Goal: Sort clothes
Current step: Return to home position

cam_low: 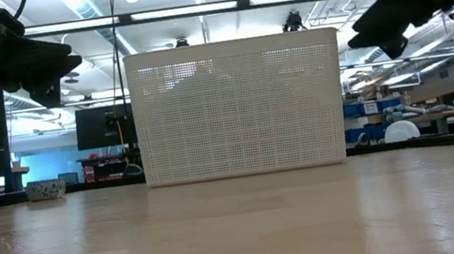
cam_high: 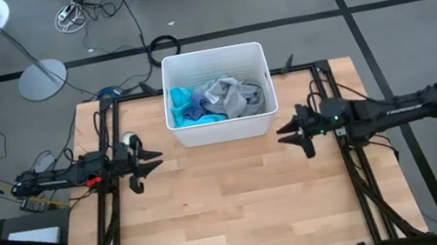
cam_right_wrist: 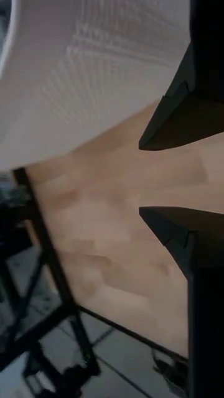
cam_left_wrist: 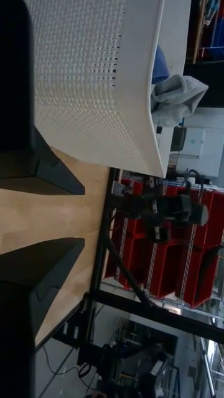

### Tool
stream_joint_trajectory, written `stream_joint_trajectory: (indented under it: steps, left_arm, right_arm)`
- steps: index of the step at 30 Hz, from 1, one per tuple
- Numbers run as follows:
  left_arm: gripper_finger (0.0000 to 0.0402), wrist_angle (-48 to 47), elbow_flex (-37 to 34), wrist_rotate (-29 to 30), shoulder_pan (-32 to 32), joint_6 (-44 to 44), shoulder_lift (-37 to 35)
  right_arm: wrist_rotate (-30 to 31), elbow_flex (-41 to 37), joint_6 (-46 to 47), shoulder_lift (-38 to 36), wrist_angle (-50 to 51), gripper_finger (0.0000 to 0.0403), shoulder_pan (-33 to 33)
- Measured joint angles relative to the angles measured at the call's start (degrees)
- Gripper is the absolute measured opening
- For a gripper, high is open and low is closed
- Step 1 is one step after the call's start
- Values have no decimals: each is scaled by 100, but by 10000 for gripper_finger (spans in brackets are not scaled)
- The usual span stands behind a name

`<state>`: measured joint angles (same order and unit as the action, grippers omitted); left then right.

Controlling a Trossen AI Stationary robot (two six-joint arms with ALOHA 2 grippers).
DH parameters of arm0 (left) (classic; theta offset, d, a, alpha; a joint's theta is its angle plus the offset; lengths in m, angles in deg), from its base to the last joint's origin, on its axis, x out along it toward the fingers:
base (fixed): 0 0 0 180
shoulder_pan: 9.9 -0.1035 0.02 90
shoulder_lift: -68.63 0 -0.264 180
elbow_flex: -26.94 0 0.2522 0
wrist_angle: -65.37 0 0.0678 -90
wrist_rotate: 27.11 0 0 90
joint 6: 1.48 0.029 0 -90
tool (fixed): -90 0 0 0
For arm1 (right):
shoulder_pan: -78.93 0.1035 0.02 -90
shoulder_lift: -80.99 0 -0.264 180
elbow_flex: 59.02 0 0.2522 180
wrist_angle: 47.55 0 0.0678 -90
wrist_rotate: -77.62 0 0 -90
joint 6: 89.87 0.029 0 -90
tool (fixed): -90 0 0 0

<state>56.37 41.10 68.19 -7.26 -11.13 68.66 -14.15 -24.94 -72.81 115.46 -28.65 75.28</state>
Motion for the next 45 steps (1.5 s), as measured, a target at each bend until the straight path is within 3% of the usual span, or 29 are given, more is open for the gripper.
stream_joint_trajectory:
  steps: [8,22,26,45]
  left_arm:
    - [127,0,-2,0,0,0,0]
    - [127,2,-2,2,2,0,0]
    - [127,-2,-2,2,2,-1,0]
    - [127,2,-2,4,2,-2,-2]
  right_arm:
    - [999,-1147,-63,-1051,-1116,157,422]
    - [715,-1780,-254,-3409,-639,158,436]
    - [691,-1970,-269,-3411,-962,158,436]
    - [661,-1981,-721,-3385,-679,158,433]
